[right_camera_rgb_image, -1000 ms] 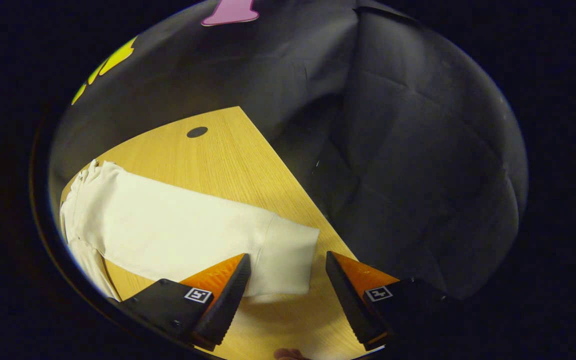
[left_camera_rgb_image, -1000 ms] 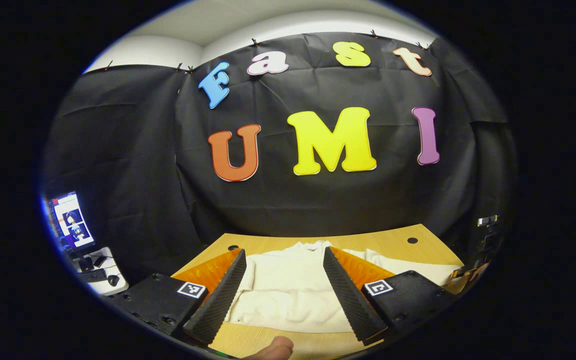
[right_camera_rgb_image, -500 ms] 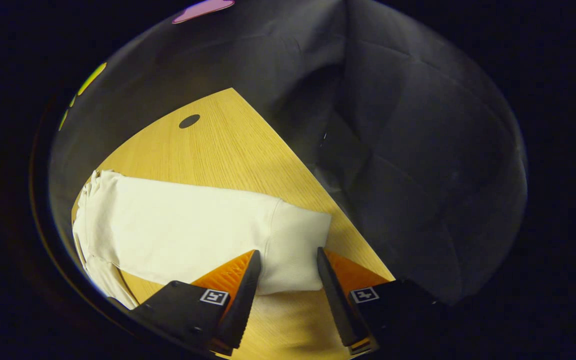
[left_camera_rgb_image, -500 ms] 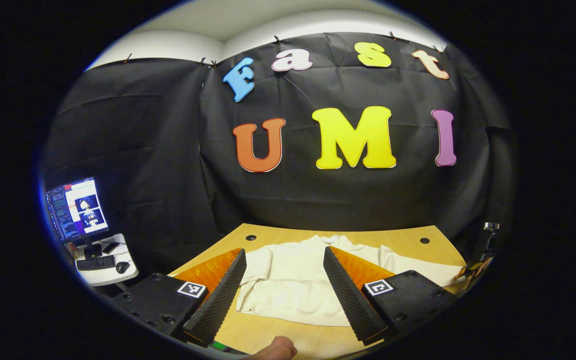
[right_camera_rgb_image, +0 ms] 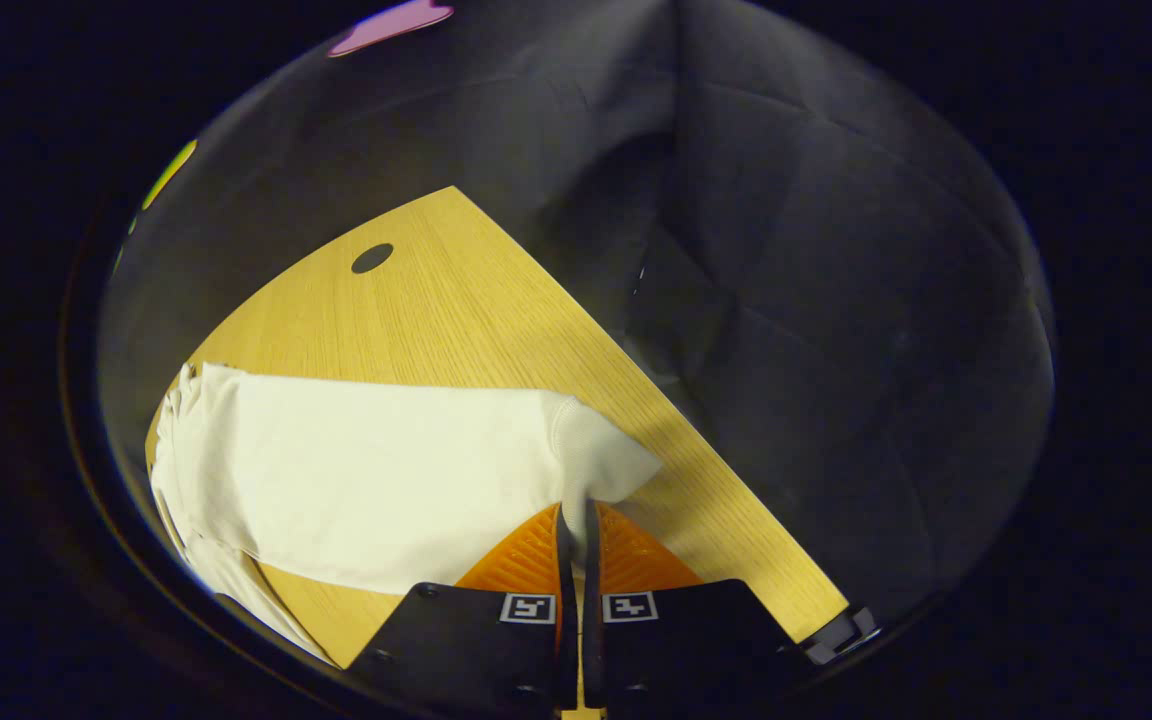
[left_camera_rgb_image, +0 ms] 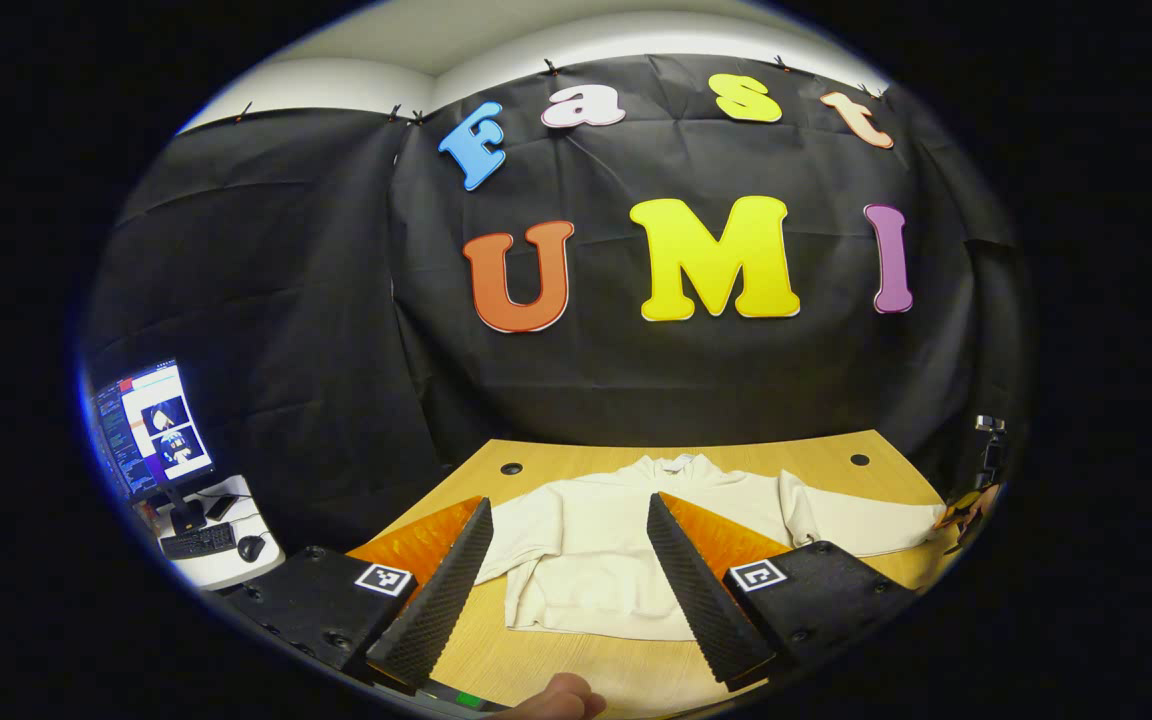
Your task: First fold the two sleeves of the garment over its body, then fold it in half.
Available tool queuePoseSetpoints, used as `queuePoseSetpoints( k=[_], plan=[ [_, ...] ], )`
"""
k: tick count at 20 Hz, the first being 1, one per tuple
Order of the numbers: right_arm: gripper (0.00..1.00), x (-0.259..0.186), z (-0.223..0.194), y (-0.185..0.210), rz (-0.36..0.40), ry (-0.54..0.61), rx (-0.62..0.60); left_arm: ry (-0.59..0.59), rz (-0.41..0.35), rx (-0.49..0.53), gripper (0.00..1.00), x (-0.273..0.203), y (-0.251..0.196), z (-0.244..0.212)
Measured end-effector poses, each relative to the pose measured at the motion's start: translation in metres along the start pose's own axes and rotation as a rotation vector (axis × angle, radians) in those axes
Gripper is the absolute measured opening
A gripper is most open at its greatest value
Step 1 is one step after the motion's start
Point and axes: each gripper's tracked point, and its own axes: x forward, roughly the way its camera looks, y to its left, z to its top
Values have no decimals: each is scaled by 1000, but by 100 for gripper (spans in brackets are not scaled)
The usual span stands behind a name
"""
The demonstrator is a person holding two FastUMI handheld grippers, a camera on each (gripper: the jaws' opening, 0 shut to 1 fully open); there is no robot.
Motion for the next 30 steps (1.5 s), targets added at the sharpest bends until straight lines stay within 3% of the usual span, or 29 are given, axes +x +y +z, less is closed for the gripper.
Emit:
queuePoseSetpoints(
  k=[7, 15, 19, 24, 30],
  plan=[
    [2, -50, 16, 30, 28, -65, 20, -12, -74, -15, 99, 36, 22, -2],
    [2, -129, 38, 106, 95, -185, -126, -48, -220, -24, 99, 68, 19, 0],
    [2, -164, 37, 155, 170, -229, -228, -52, -273, -35, 99, 80, 23, -7],
    [2, -196, 16, 264, 266, -264, -398, -70, -269, -42, 100, 99, 47, -11],
    [2, -220, -64, 423, 453, -228, -582, -73, -261, -43, 99, 117, 74, -22]
  ],
)
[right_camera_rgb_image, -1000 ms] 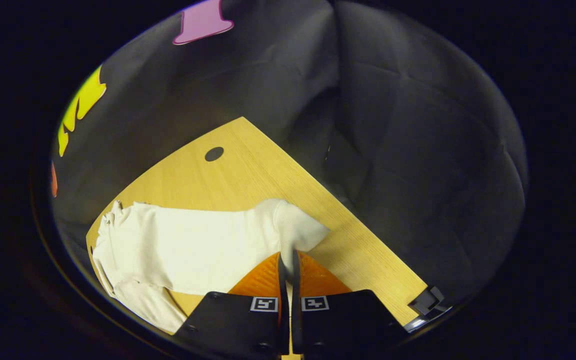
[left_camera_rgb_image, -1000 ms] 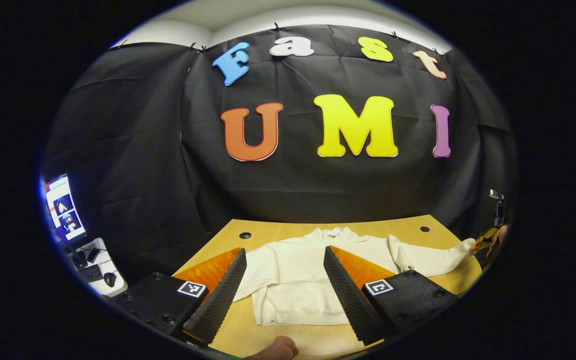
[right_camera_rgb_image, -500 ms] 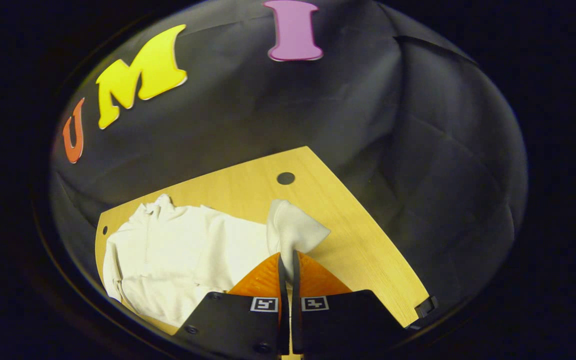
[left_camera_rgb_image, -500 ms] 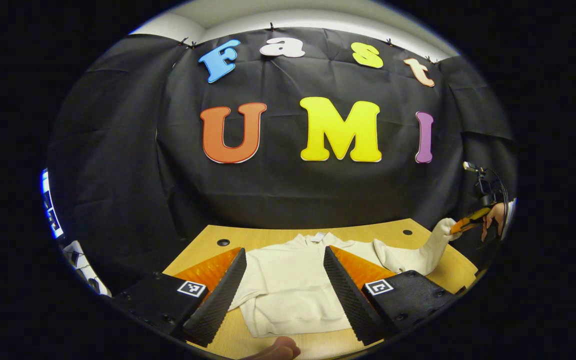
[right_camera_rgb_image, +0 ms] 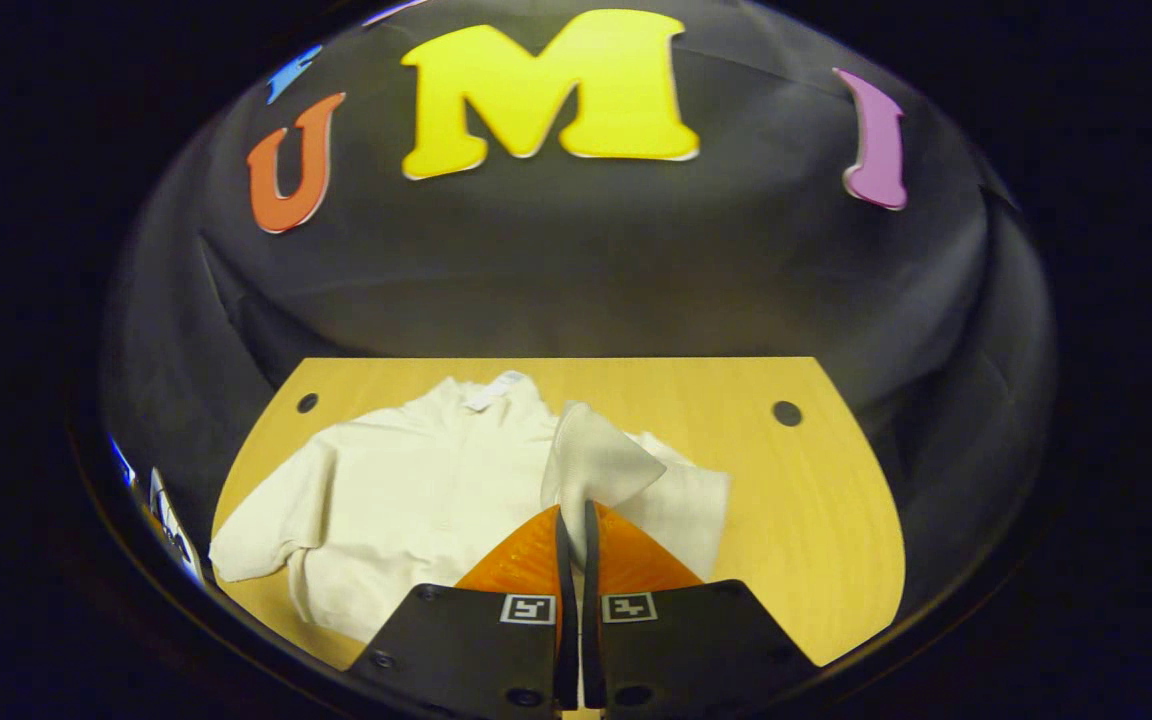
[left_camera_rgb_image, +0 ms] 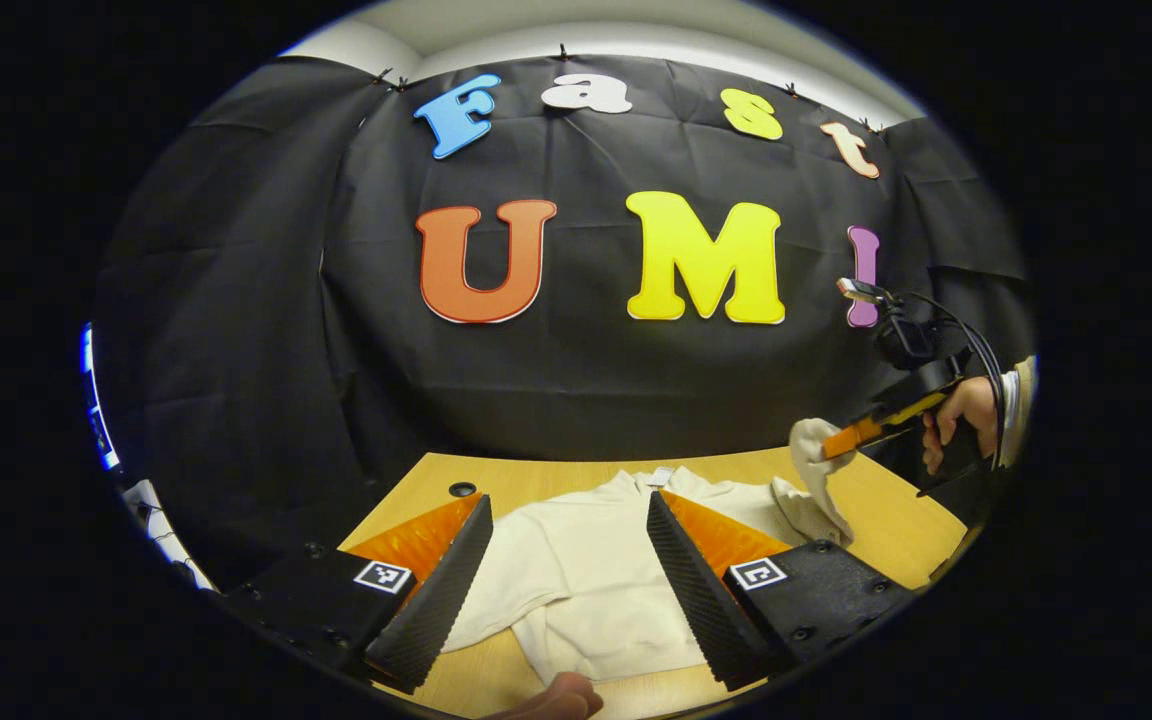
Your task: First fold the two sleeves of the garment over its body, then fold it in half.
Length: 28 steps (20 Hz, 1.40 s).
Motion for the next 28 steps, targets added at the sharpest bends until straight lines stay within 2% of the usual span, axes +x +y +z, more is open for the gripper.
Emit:
queuePoseSetpoints(
  k=[3, 7, 9, 12, 14, 15, 20, 21, 22, 23, 25, 26, 27, 28],
  plan=[
    [2, 34, -7, 88, 128, 9, -105, -10, -5, -1, 99, -1, 15, -1],
    [2, 79, -28, 181, 231, 55, -204, -10, -5, -14, 99, -3, 32, -9],
    [2, 98, -45, 212, 255, 87, -263, -4, 10, -19, 99, -2, 42, -15],
    [2, 127, -72, 244, 255, 146, -309, 18, 31, -29, 99, -5, 55, -29],
    [0, 145, -88, 250, 230, 179, -346, 24, 49, -43, 99, -9, 63, -37],
    [2, 150, -97, 254, 224, 200, -351, 30, 51, -53, 99, -12, 65, -41],
    [3, 164, -105, 266, 201, 241, -304, 83, 94, -76, 99, -23, 78, -63],
    [13, 163, -106, 273, 222, 247, -275, 91, 110, -79, 99, -24, 82, -68],
    [16, 161, -102, 280, 238, 235, -255, 102, 126, -80, 99, -24, 84, -72],
    [28, 158, -99, 282, 253, 226, -247, 117, 143, -79, 99, -25, 88, -78],
    [46, 148, -94, 283, 273, 214, -244, 135, 166, -78, 99, -31, 96, -86],
    [39, 140, -91, 285, 294, 209, -236, 137, 178, -74, 99, -33, 100, -87],
    [49, 131, -87, 285, 307, 200, -233, 143, 187, -71, 99, -35, 103, -89],
    [53, 119, -82, 284, 326, 195, -226, 152, 196, -68, 100, -35, 105, -93]
  ],
)
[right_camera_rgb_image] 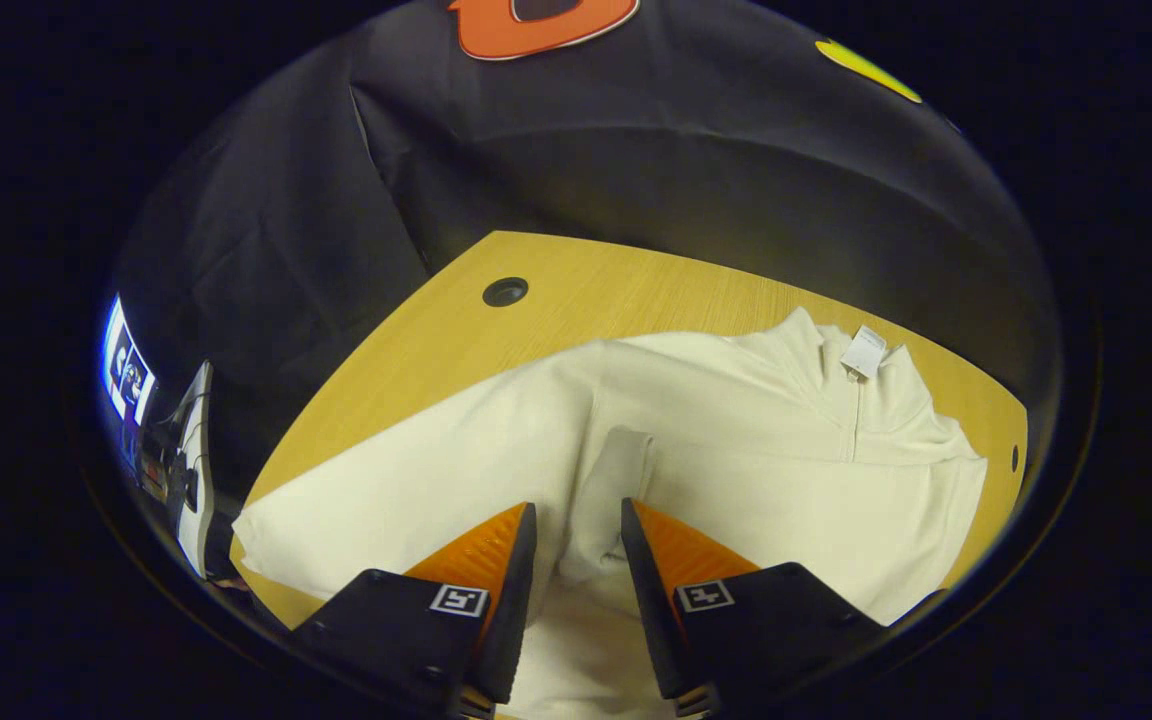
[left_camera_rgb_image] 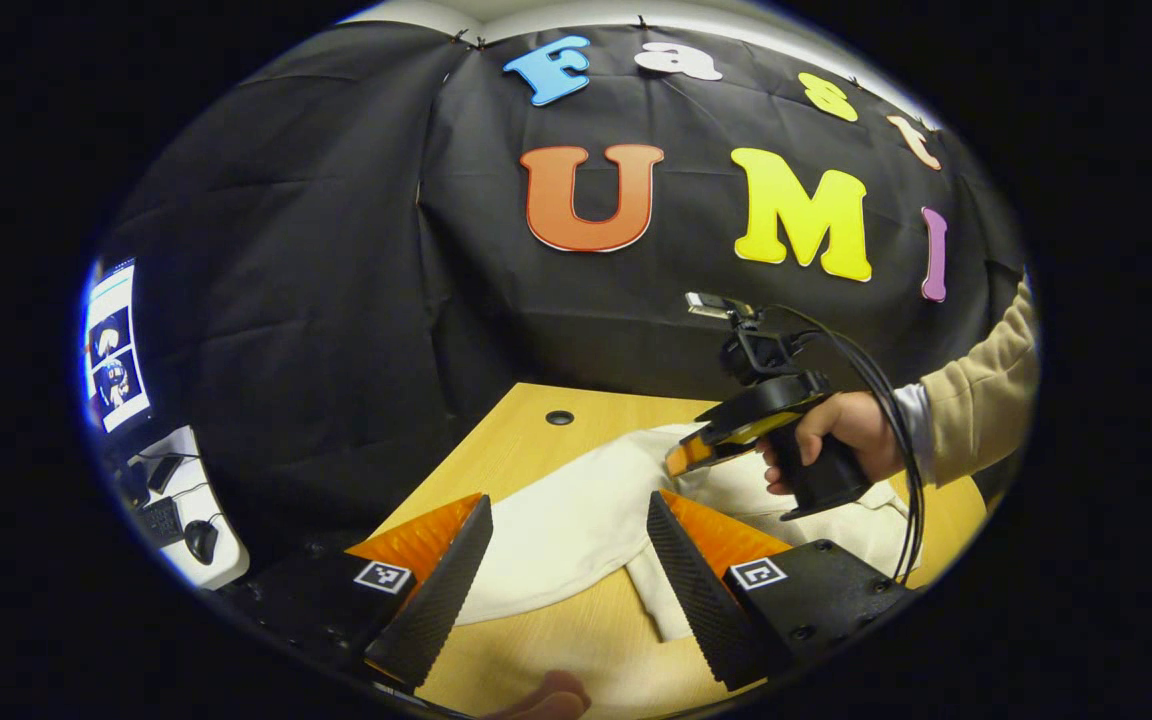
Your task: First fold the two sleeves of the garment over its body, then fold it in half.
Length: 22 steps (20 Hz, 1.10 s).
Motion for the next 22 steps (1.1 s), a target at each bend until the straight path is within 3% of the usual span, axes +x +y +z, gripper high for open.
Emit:
queuePoseSetpoints(
  k=[2, 3, 5, 8, 15, 16, 17, 22],
  plan=[
    [67, -25, 0, -1, 22, -19, 7, 16, 23, 7, 99, 0, 2, -5],
    [83, -39, 0, -1, 36, -30, 12, 23, 34, 12, 100, -2, 5, -6],
    [96, -69, -1, -26, -20, -63, 7, 43, 66, 18, 99, -4, 14, -15],
    [98, -121, -12, -49, -27, -104, 30, 99, 138, -36, 99, -7, 37, -39],
    [97, -220, -82, -96, -39, -129, 35, 239, 405, -174, 99, -10, 122, -97],
    [94, -228, -92, -97, -43, -126, 24, 260, 428, -202, 99, -9, 132, -105],
    [97, -234, -101, -101, -54, -129, 17, 286, 455, -226, 100, -8, 141, -114],
    [94, -243, -142, -88, -69, -71, 1, 405, 558, -343, 100, 1, 180, -153]
  ],
)
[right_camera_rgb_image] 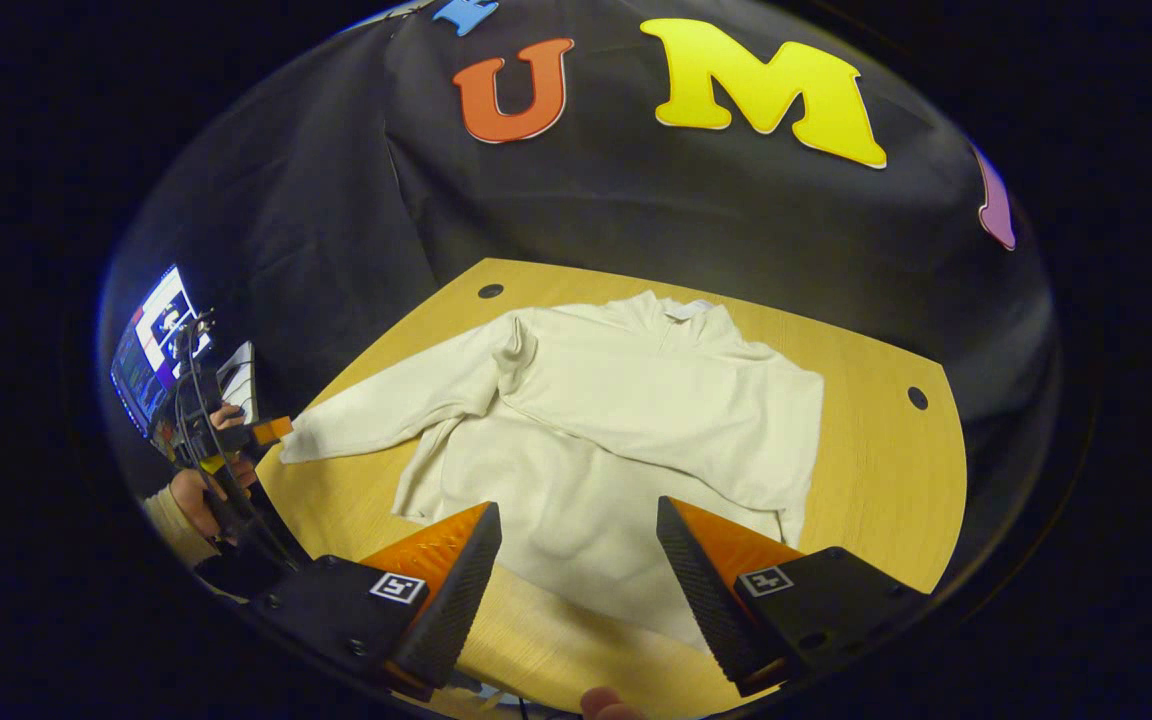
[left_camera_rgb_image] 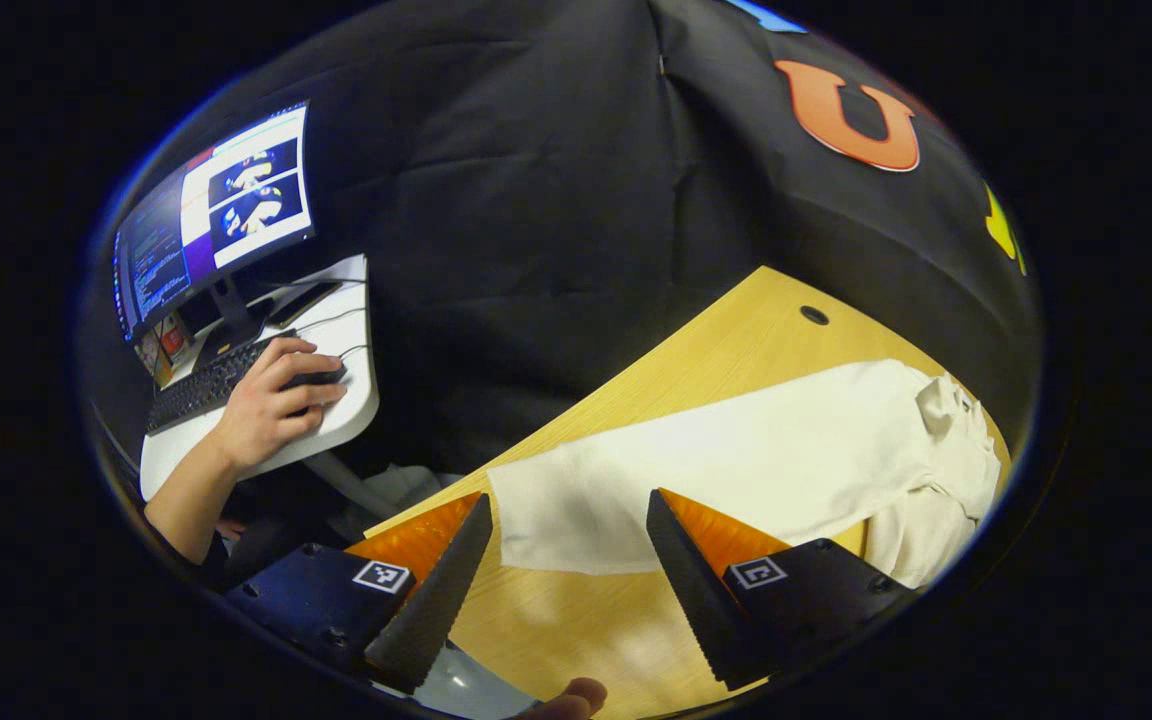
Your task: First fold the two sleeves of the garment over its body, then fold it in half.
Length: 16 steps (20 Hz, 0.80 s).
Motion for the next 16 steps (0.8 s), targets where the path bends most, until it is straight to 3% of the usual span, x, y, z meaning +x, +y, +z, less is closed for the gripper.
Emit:
queuePoseSetpoints(
  k=[3, 5, 6, 7, 8, 12, 13, 16],
  plan=[
    [97, 3, -15, 12, -2, 42, 16, 65, 47, -40, 100, 17, 13, -4],
    [94, 4, -20, 20, -6, 60, 16, 122, 74, -62, 99, 27, 21, -12],
    [98, 5, -21, 23, -9, 66, 15, 145, 82, -73, 99, 32, 22, -13],
    [94, 5, -23, 26, -9, 71, 14, 155, 93, -77, 99, 35, 24, -13],
    [97, 5, -24, 28, -11, 76, 9, 168, 91, -79, 99, 39, 23, -13],
    [98, 4, -27, 29, -27, 81, 9, 237, 90, -98, 94, 45, 21, -19],
    [94, 4, -29, 28, -30, 84, 17, 252, 90, -92, 92, 47, 20, -20],
    [97, 8, -37, 22, -46, 103, 55, 269, 66, -80, 87, 50, 14, -19]
  ],
)
